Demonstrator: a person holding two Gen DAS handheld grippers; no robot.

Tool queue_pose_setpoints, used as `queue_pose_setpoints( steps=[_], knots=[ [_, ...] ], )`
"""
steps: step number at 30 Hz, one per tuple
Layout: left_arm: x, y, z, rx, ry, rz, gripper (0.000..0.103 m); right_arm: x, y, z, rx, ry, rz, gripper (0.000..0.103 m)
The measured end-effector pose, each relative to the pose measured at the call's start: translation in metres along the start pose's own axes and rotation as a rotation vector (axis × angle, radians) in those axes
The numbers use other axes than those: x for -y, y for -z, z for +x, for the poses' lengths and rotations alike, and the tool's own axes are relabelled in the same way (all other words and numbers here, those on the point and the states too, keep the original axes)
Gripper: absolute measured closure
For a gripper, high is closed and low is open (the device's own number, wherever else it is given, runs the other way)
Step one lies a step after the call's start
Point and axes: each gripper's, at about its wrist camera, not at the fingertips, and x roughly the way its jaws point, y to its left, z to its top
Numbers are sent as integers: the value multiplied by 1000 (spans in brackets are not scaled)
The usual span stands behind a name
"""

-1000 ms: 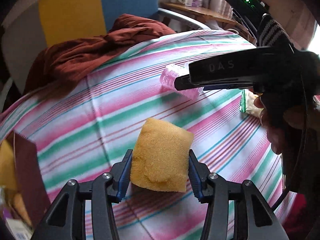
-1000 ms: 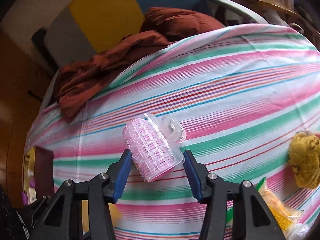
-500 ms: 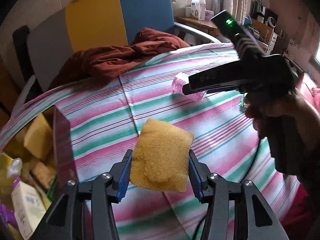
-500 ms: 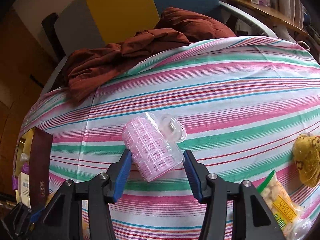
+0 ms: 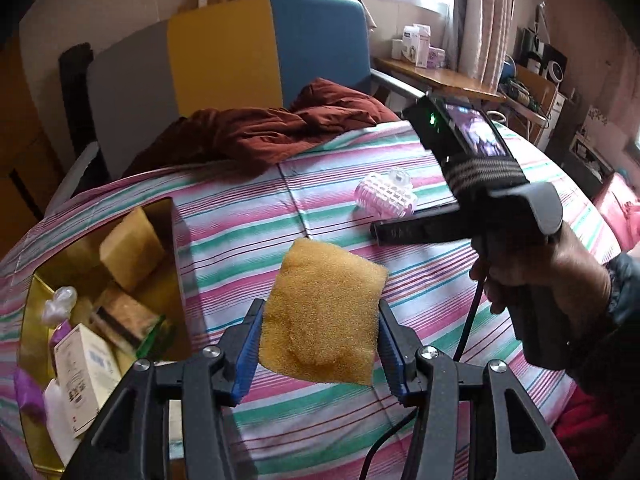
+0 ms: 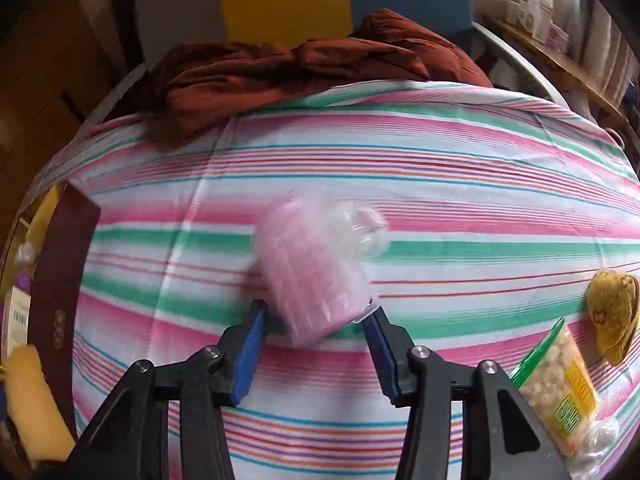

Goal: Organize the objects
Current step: 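Grasp the pink hair roller with the right tool while the left tool holds the sponge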

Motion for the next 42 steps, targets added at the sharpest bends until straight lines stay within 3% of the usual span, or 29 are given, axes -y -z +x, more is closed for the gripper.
queue_pose_setpoints(
  steps=[6,10,15,18,24,32,37,39,42],
  knots=[
    [-13,5,-17,25,3,-24,50,-3,6,-3,9,-42,34,59],
    [-24,8,-26,40,12,-48,50,9,12,-8,-13,-118,127,55],
    [-44,12,-38,64,12,-81,50,31,19,-25,-1,-117,242,49],
    [-56,18,-47,78,8,-98,50,47,22,-39,59,-67,316,26],
    [-72,30,-52,72,-10,-133,50,48,8,-34,85,-20,339,20],
    [-79,32,-56,72,-15,-146,50,37,-24,-1,63,18,336,20],
    [-87,31,-54,61,-32,-167,49,25,-34,19,-3,121,280,22],
    [-91,32,-52,53,-41,-180,48,19,-34,21,9,167,249,22],
    [-97,33,-51,49,-49,-195,48,22,-33,20,28,161,269,23]
  ],
)
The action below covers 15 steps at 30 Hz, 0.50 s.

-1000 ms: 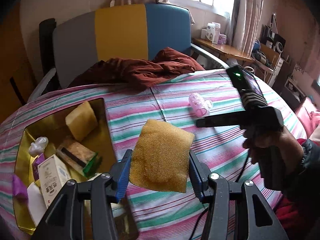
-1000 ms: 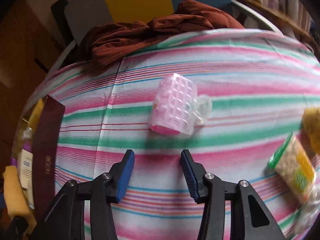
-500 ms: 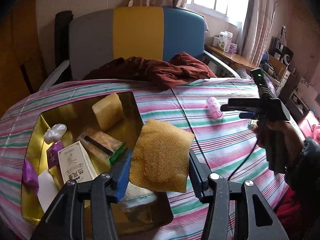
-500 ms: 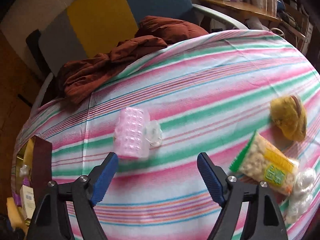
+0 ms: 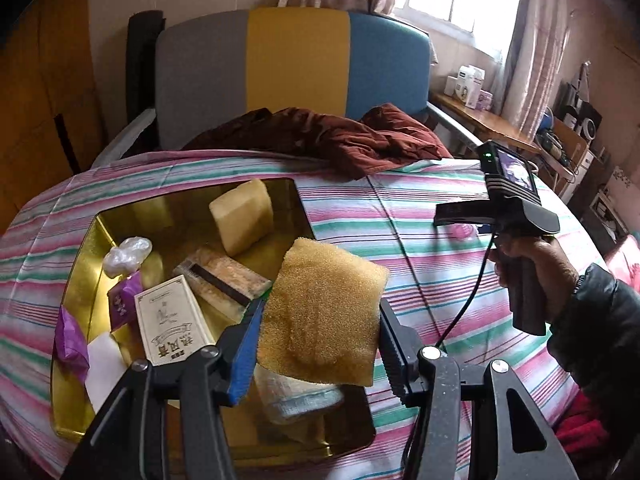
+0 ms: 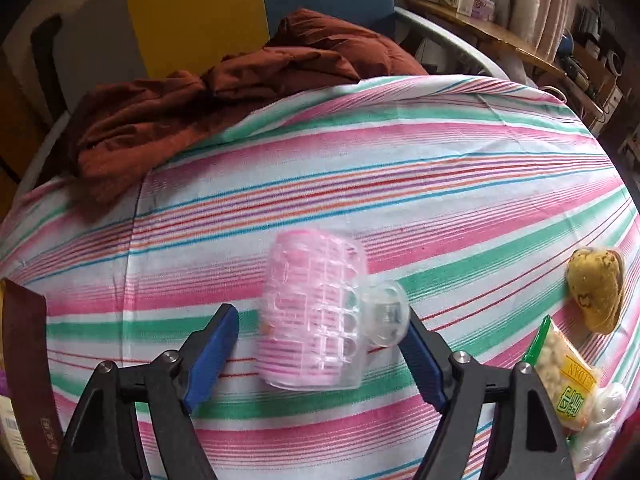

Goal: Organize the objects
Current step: 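Grasp the pink hair roller with the right tool while the left tool holds the sponge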

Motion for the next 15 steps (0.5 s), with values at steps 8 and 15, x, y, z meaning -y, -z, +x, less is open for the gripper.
queue_pose_setpoints(
  steps=[8,15],
  knots=[
    [-11,-4,1,1,-10,-21,47,16,-8,0,18,-54,33,22],
    [-23,-1,-3,14,-38,-36,47,19,1,-5,23,-30,10,40]
  ],
)
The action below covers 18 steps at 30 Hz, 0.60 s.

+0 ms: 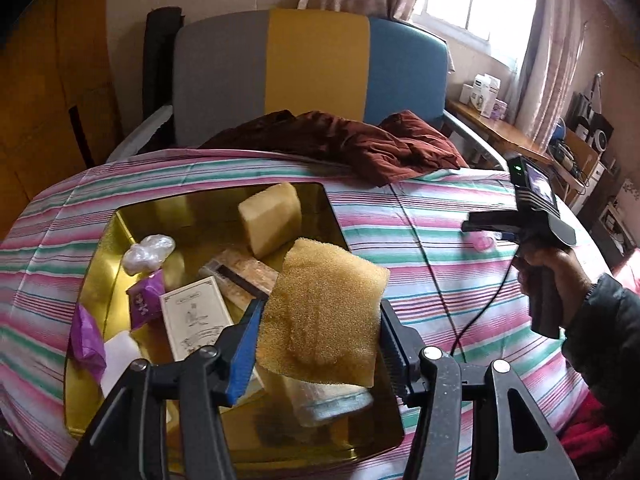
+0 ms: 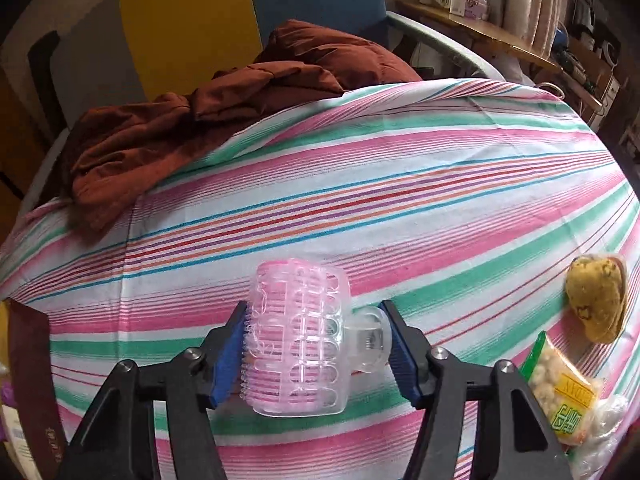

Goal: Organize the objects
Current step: 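Grasp the pink hair roller with the right tool while the left tool holds the sponge, then carry the sponge and pink roller into the gold tray and open both tools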

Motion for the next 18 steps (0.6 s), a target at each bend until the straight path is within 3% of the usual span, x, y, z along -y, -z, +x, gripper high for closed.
queue_pose_setpoints(
  steps=[12,18],
  knots=[
    [-33,17,-18,19,-59,-58,47,-32,72,-36,-74,-63,-94,40],
    [-62,30,-31,31,-95,-113,47,-64,109,-81,-5,-162,-123,40]
  ],
)
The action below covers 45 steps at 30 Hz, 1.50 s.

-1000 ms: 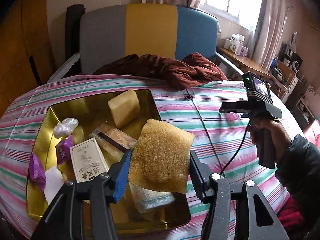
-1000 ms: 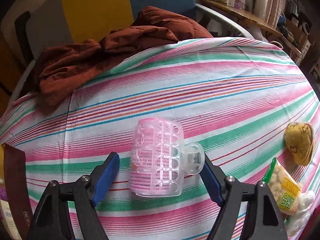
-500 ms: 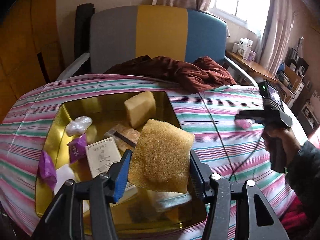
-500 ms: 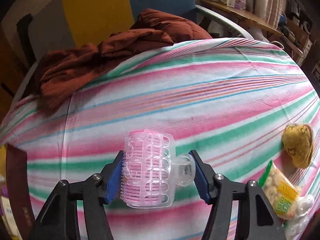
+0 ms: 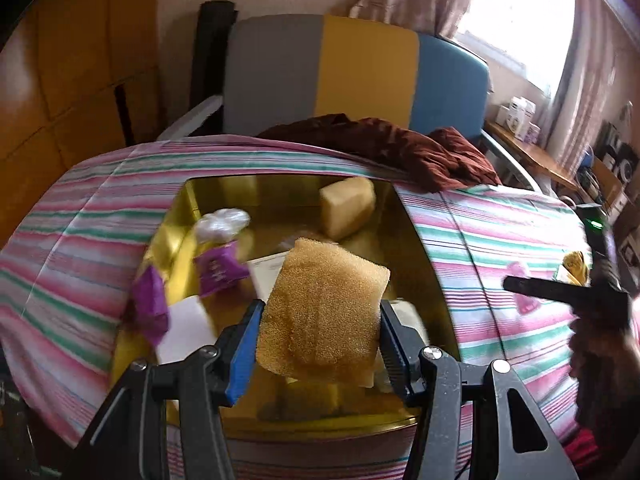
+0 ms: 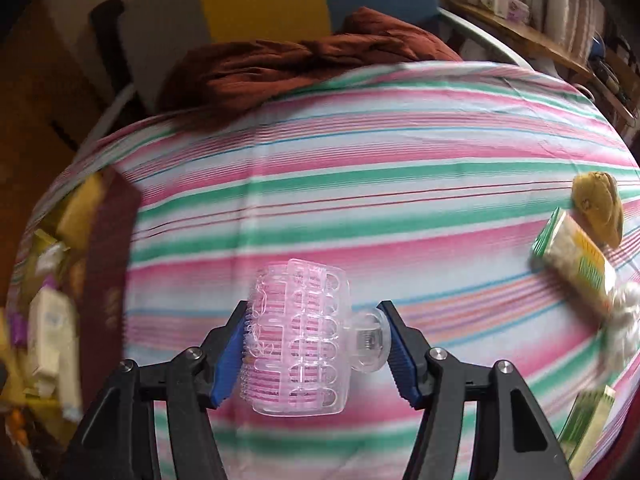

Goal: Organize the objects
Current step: 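Carry the sponge and pink roller into the gold tray and open both tools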

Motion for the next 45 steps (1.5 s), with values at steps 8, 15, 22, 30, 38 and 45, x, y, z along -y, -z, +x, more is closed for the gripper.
queue_pose_setpoints(
  steps=[8,15,22,30,38,45],
  knots=[
    [-52,8,-8,10,-74,-110,47,-66,30,-54,91,-159,-81,40],
    [-71,4,-6,14,-114,-144,48,-142,53,-79,137,-229,-297,40],
    [-74,6,3,-1,-148,-136,47,-173,41,-61,124,-210,-344,40],
    [-71,3,8,8,-135,-122,46,-185,18,-40,108,-183,-333,40],
    [-66,-2,17,0,-123,-108,46,-192,5,-28,103,-170,-330,40],
    [-63,-2,24,-15,-111,-105,44,-196,-1,-22,102,-176,-334,40]
  ],
)
